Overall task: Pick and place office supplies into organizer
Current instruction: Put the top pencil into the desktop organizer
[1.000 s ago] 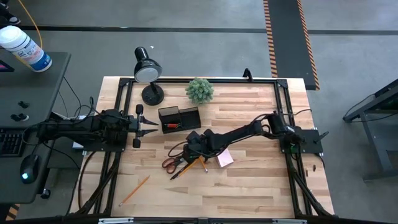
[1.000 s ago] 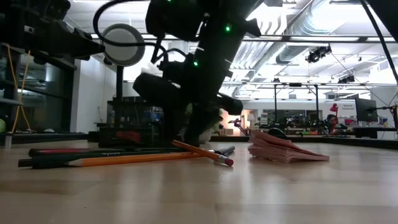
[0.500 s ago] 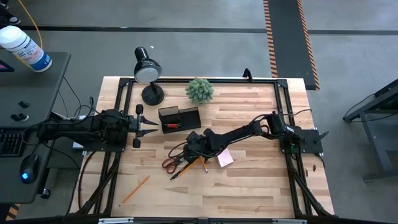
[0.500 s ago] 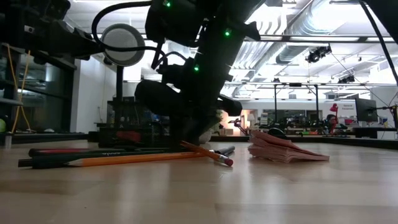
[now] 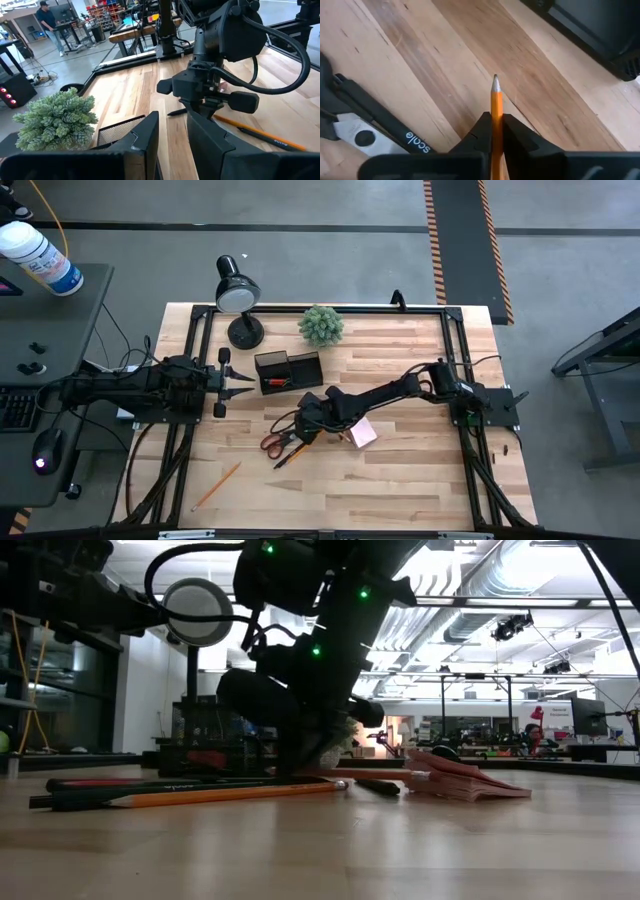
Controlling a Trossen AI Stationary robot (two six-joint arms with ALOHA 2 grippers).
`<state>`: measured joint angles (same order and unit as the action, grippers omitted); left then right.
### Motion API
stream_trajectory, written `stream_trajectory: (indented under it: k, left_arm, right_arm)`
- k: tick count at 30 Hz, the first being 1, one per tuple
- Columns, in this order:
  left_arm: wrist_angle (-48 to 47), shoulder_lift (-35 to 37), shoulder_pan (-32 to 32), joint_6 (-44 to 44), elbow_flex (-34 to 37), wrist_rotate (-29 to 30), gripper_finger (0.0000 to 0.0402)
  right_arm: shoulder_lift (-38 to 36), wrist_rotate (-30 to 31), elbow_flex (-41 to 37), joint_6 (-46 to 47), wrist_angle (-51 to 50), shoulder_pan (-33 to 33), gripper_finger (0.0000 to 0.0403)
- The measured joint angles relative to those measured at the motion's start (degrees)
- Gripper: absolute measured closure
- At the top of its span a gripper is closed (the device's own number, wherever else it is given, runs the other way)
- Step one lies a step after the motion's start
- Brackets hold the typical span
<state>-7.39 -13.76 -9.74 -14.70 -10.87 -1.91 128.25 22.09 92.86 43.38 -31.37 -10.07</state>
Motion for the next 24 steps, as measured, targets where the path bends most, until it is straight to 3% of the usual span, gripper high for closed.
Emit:
stream_trajectory:
  k: [3,6,11,13,15,20,24]
  left_arm:
    - [0.00,0.00,0.00,0.00,0.01,0.00,0.0311]
    - [-0.03,0.00,0.00,0.00,0.00,0.00,0.0311]
    - [-0.03,0.00,0.00,-0.31,0.00,-0.01,0.0311]
    - [-0.03,0.00,0.00,-0.57,0.00,0.00,0.0311]
    - [-0.09,0.00,0.00,-0.64,0.00,0.00,0.0311]
    - [-1.00,0.00,0.00,-0.70,0.00,-0.08,0.0311]
    - [-3.78,0.02,0.00,-0.72,0.00,-0.74,0.0311]
  right_arm:
    - [-0.26,0.15,0.78,-2.20,-0.31,0.00,0.0387]
    - [-1.13,4.03,3.51,-8.46,-0.15,0.00,0.0388]
    - [-1.62,20.97,10.51,-29.60,0.01,-0.39,0.0388]
    - [-1.64,28.30,12.27,-39.91,4.08,-0.09,0.0388]
    - [-1.73,31.41,12.70,-49.70,11.63,0.74,0.0388]
    - [-1.88,26.03,9.96,-68.41,35.68,4.54,0.0388]
    - [-1.93,16.45,6.03,-71.80,55.39,8.18,0.0388]
